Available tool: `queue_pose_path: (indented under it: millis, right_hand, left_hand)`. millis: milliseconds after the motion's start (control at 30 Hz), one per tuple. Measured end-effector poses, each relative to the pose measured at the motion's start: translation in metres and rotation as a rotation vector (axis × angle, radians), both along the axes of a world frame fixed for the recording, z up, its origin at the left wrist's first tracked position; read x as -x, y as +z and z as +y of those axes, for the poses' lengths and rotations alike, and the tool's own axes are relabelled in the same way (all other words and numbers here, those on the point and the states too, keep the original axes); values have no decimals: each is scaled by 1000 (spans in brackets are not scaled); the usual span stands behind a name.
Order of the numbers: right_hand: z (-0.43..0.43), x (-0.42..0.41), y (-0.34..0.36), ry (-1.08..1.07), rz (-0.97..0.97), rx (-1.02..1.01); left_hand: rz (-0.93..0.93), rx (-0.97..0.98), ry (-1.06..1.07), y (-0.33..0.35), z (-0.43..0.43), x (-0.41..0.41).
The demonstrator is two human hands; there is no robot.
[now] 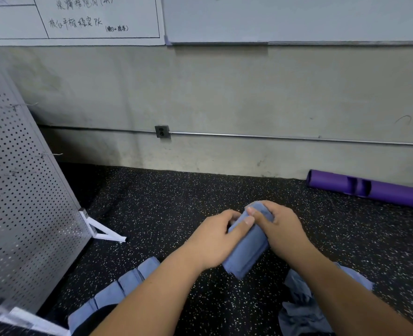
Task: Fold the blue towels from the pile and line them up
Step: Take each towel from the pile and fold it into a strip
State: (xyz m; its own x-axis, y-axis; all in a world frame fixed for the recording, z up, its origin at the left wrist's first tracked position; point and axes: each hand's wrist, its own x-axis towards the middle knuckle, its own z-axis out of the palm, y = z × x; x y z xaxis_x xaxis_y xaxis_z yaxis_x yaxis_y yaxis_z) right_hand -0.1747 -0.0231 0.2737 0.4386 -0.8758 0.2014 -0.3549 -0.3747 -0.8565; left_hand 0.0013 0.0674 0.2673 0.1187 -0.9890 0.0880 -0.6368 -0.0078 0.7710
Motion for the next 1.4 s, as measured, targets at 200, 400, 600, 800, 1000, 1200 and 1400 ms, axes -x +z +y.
queue_pose_path:
  millis: [200, 400, 600, 800, 1000, 1200, 1400]
  right_hand:
    - [7, -18, -13, -42, -18, -120]
    - [7, -40, -25, -21, -94, -224]
    - [25, -73, -60, 140, -113, -690]
    - [51, -118, -100, 213, 13, -577]
    - [78, -164, -118, 276, 68, -689]
    - [122, -206, -135, 516, 51, -856]
    - [132, -246, -173, 571, 135, -758]
  left_hand:
    - [-124, 40, 163, -7, 0, -5]
    - [-29, -27, 140, -22, 13, -19]
    - [166, -70, 403, -58, 42, -39]
    - [425, -138, 507, -105, 88, -64]
    - [560, -118, 399, -122, 137, -103]
    - [669, -88, 697, -147, 172, -144]
    - [894, -259, 768, -173, 200, -176]
